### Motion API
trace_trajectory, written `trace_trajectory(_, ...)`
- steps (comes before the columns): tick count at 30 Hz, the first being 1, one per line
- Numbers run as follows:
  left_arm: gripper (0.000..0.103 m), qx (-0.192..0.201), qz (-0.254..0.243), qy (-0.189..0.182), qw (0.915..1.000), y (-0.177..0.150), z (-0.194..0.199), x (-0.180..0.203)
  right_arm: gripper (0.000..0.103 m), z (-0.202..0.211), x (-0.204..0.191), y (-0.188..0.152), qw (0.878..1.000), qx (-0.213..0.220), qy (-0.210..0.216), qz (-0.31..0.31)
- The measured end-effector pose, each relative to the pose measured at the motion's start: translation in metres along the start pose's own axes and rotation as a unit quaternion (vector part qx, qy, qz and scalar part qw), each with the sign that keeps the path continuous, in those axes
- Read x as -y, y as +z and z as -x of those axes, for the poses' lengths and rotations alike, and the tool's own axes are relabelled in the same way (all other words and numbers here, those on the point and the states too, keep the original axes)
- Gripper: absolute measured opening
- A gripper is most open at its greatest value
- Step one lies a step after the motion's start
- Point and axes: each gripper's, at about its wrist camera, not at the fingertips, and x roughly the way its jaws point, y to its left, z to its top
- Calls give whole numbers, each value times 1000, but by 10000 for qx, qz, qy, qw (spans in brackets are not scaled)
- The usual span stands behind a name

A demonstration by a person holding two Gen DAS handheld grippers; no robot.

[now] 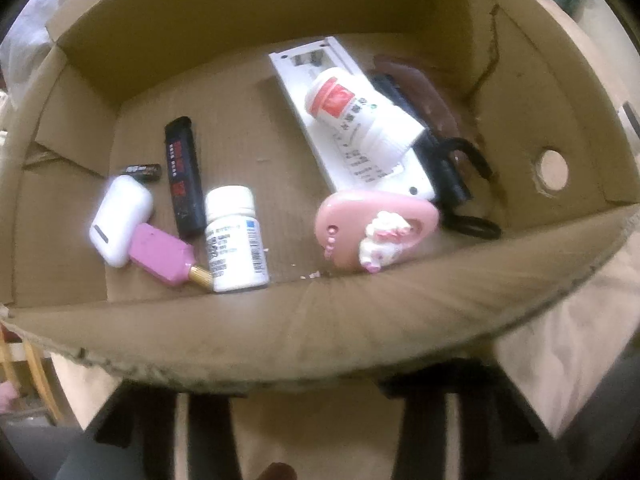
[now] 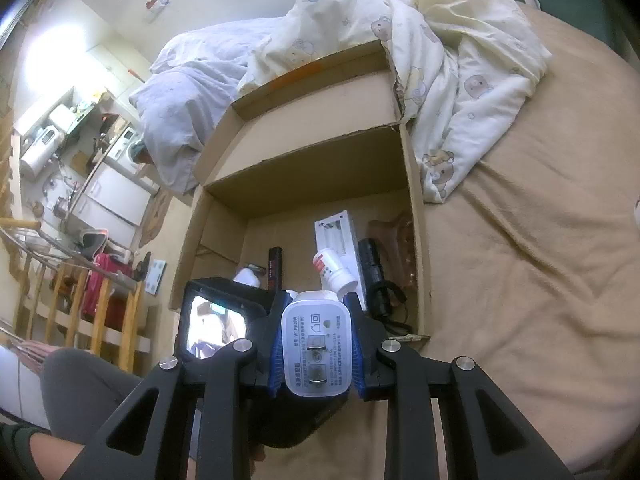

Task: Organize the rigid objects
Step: 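Grasp the white plug charger with the right tool while the left tool grasps the AA battery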

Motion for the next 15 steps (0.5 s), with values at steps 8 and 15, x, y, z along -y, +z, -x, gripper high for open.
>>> trace_trajectory(8,9,-18,-339,127,9993,-4,12,-18,28,-3,0,-1,9999,-52,-84,42)
trace_trajectory(15,9,111,-302,85,9994,-30,46,-57,28,-7,1,-2,9997,-122,-202,16)
